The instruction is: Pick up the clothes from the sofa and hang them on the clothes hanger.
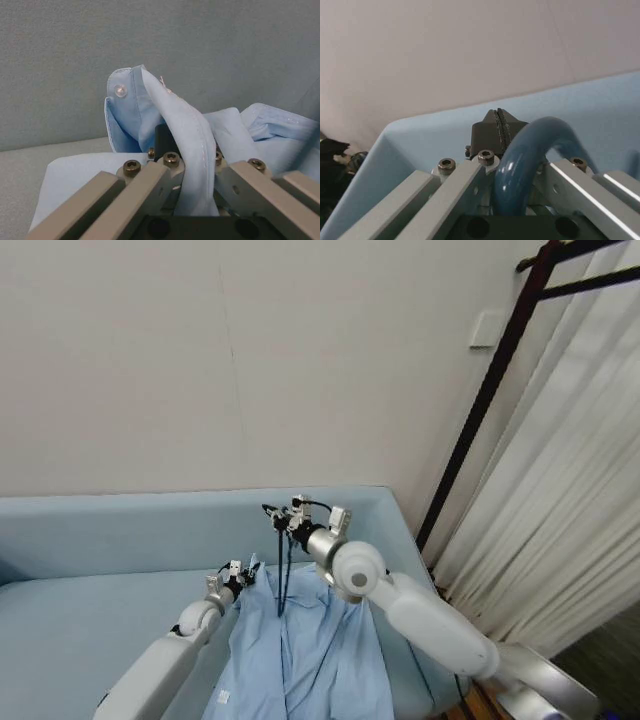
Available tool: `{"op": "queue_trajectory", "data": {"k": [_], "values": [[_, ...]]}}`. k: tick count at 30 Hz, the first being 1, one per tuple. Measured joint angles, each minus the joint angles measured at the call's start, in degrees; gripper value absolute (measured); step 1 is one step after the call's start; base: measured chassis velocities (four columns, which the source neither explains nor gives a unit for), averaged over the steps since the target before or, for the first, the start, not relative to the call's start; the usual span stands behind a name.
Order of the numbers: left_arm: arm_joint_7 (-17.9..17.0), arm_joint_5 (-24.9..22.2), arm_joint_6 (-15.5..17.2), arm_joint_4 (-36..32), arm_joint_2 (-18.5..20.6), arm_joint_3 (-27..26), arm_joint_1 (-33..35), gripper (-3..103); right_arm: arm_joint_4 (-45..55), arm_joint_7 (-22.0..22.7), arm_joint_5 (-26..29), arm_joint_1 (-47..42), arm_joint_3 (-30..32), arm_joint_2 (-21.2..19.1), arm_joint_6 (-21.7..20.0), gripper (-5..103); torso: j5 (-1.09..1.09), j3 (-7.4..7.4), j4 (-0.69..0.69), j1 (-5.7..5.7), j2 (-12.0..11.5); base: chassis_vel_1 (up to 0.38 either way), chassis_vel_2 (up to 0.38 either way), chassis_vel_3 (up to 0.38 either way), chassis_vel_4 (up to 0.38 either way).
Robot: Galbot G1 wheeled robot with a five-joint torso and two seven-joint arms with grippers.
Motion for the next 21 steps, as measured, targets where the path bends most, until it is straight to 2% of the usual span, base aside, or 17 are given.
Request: {"op": "queue_trajectory", "data": {"k": [2,4,6,7,9,11,13,15,17,21], "values": [[0.0,0.1,0.0,0.0,-0.1,0.0,0.0,0,0.0,0.2,-0.4,-1.8,0.2,-0.8,0.0,0,0.00,0.00,-0.01,0.00,0.0,0.000,0.000,0.000,0.000],[0.0,0.2,-0.1,0.0,-0.3,0.0,0.1,0,-0.1,-1.0,-3.9,-8.4,0.8,-4.8,-1.2,0,0.04,0.00,-0.06,0.00,0.0,0.000,0.000,0.000,0.000],[0.1,0.3,-0.1,0.1,-0.5,0.0,0.0,0,-1.7,-5.2,-10.2,-15.0,1.2,-9.6,-1.5,0,0.05,0.00,-0.11,0.00,0.0,0.000,0.000,0.000,0.000],[0.1,0.3,-0.1,0.1,-0.5,0.0,0.0,0,-1.7,-5.2,-10.2,-15.0,1.2,-9.6,-1.5,0,0.05,0.00,-0.11,0.00,0.0,0.000,0.000,0.000,0.000],[0.2,0.5,-0.3,0.7,-0.9,0.2,-0.3,0,-4.7,-10.8,-17.5,-20.5,1.6,-13.7,-0.5,0,0.07,-0.02,-0.13,-0.01,0.0,0.000,0.000,0.000,0.000],[0.2,0.7,-0.5,1.5,-1.2,0.6,-0.6,0,-7.1,-13.4,-21.8,-23.5,1.8,-15.4,0.3,1,0.02,-0.02,-0.12,-0.02,0.0,0.000,0.000,0.000,0.000],[0.2,0.8,-0.6,1.8,-1.3,1.0,-0.7,0,-7.8,-13.8,-22.7,-24.3,1.8,-15.6,0.5,4,0.03,-0.01,-0.10,-0.01,0.0,0.000,0.000,0.000,0.000],[0.2,0.9,-0.7,2.0,-1.6,1.8,-1.2,0,-8.1,-14.5,-22.9,-24.8,2.4,-15.7,0.1,1,0.03,-0.01,-0.03,-0.01,0.0,0.000,0.000,0.000,0.000],[0.2,1.0,-0.7,2.1,-1.8,2.0,-1.4,0,-8.1,-15.5,-22.6,-24.9,2.8,-15.9,-0.7,1,0.02,-0.01,-0.02,-0.01,0.0,0.000,0.000,0.000,0.000],[0.1,1.0,-0.8,2.0,-2.2,2.7,-2.0,0,-7.3,-18.6,-21.8,-24.6,3.4,-18.2,-2.0,22,0.02,0.00,-0.04,0.00,0.0,0.000,0.000,0.000,0.000]]}}
